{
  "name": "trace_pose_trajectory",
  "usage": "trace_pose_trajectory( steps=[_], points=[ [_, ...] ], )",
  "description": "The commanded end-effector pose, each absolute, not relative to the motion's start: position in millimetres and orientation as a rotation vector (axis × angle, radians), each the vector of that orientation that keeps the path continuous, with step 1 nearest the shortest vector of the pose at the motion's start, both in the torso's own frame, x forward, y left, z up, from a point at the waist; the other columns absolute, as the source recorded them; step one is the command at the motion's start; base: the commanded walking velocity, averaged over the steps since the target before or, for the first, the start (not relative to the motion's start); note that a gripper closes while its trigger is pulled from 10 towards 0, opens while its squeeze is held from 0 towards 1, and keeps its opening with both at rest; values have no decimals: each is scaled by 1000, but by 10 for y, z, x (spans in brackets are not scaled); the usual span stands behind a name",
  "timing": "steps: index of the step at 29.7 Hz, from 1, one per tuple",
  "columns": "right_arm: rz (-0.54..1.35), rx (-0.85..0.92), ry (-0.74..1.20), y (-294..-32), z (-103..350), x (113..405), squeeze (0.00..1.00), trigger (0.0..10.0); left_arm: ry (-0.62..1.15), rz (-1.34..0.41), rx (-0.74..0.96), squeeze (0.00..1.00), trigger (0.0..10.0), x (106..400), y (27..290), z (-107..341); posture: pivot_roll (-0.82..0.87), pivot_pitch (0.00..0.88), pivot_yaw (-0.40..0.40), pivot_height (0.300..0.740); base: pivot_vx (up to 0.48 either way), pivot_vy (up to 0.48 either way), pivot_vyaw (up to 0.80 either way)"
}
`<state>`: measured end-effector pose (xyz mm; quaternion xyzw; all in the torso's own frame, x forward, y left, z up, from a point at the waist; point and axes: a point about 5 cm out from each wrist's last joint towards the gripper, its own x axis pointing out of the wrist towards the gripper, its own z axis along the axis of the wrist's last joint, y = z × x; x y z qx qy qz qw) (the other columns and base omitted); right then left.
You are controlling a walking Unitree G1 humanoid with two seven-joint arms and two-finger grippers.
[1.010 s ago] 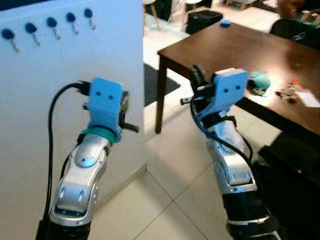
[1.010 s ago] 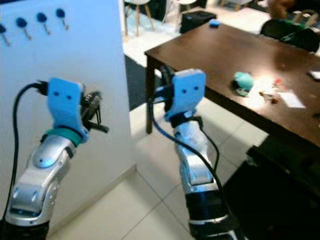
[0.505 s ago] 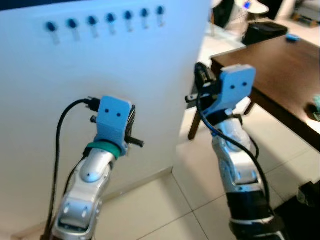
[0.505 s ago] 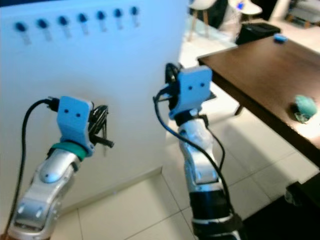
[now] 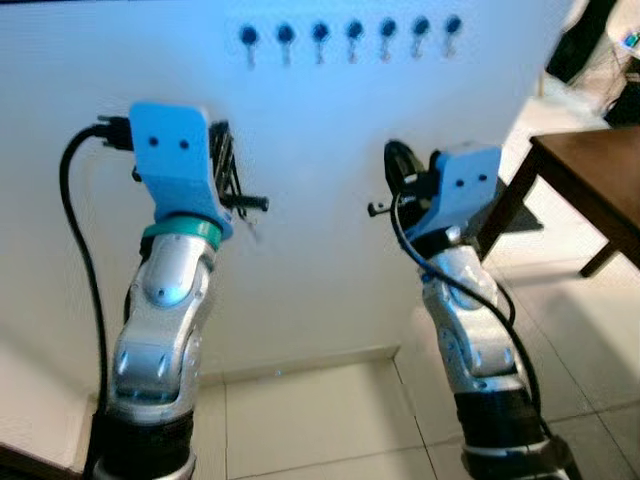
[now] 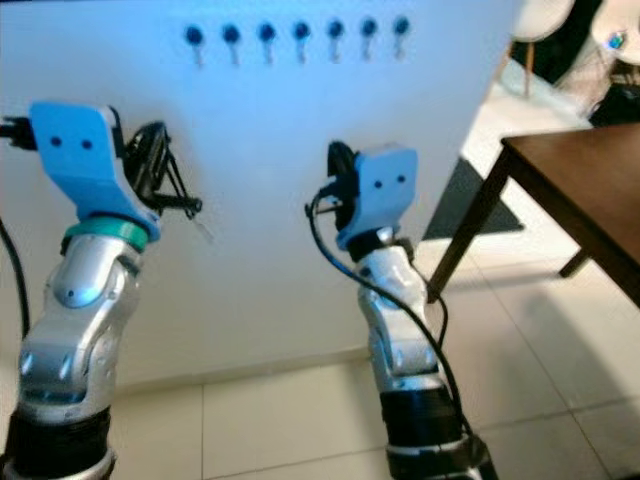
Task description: Hang keys on a hook
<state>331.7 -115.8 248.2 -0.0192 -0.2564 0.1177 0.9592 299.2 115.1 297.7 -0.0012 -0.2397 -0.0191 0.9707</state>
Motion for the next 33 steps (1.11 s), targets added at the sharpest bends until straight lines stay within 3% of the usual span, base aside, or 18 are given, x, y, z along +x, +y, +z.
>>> trace_pose_trajectory(
  steps=[1, 8, 25, 28, 31, 33],
  points=[
    [238, -19, -485, -1156, 2396, 3320, 0, 10000, -501, -30, -13, 0, 10000, 3002, 1190, 3018, -121, 0, 43, 740, 0, 0, 800],
    [238, 71, -450, -1168, 2335, 3323, 0, 10000, -524, -94, 7, 0, 10000, 3007, 1044, 3054, -123, 0, 49, 740, 0, 0, 227],
    [257, 28, -405, -1186, 2141, 3288, 0, 10000, -536, -129, 9, 0, 10000, 3008, 956, 3097, -126, 0, 47, 740, 432, 0, 0],
    [404, -53, -368, -1068, 2004, 3195, 0, 10000, -543, -134, 3, 0, 10000, 3000, 959, 3108, -127, 0, 43, 740, 397, 0, 0],
    [404, -53, -368, -1068, 2004, 3195, 0, 10000, -543, -134, 3, 0, 10000, 3000, 959, 3108, -127, 0, 43, 740, 375, 0, 0],
    [669, -192, -303, -898, 1733, 2935, 0, 10000, -578, -192, -126, 0, 10000, 2922, 1025, 3167, -133, 0, 42, 740, 0, 0, 0]
  ],
)
